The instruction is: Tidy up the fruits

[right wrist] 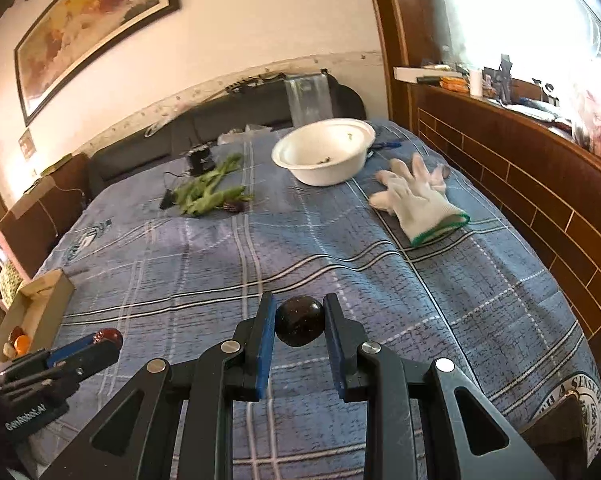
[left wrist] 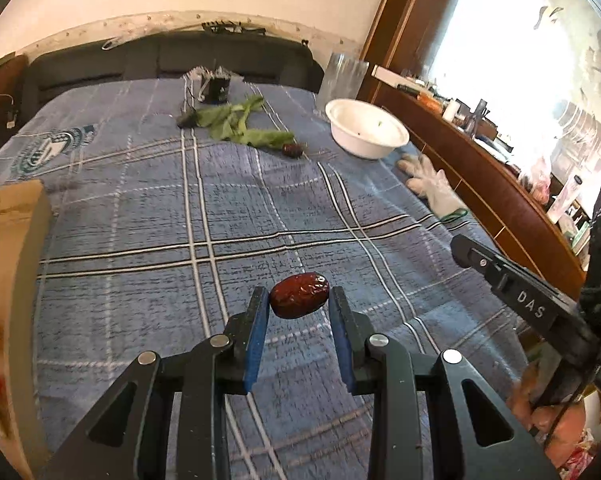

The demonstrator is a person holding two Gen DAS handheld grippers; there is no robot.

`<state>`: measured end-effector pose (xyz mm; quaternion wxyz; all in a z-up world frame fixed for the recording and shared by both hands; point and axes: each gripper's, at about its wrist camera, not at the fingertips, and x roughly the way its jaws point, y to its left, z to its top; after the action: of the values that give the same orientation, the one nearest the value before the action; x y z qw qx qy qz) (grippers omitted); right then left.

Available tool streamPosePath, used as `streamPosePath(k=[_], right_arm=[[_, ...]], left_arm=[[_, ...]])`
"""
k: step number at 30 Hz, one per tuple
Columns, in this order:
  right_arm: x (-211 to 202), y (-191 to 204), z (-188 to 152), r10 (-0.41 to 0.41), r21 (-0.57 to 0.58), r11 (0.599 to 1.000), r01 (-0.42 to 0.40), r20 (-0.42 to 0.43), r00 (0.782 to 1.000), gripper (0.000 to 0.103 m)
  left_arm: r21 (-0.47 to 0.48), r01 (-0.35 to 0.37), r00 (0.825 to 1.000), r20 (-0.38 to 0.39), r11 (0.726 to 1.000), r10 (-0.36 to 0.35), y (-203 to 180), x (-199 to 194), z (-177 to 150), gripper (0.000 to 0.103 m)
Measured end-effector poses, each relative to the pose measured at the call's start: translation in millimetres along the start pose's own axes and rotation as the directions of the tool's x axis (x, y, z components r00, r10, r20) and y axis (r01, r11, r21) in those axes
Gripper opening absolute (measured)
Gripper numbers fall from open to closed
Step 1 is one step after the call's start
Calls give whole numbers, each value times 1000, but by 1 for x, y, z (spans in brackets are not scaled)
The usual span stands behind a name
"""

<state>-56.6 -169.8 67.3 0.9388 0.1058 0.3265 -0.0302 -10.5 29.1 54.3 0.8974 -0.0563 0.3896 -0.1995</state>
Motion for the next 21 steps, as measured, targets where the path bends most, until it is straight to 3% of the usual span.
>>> streamPosePath(k=[12, 21], right_arm=[[-54, 27, -13, 103, -34, 994, -101, 43, 994, 26], [-74, 41, -28, 157, -18, 987, -157, 38, 987, 26]], left_arm=[[-48, 63, 996, 68, 997, -60, -1, -65, -19, 29], [-84, 47, 996, 82, 995, -40, 12, -93, -37, 30]])
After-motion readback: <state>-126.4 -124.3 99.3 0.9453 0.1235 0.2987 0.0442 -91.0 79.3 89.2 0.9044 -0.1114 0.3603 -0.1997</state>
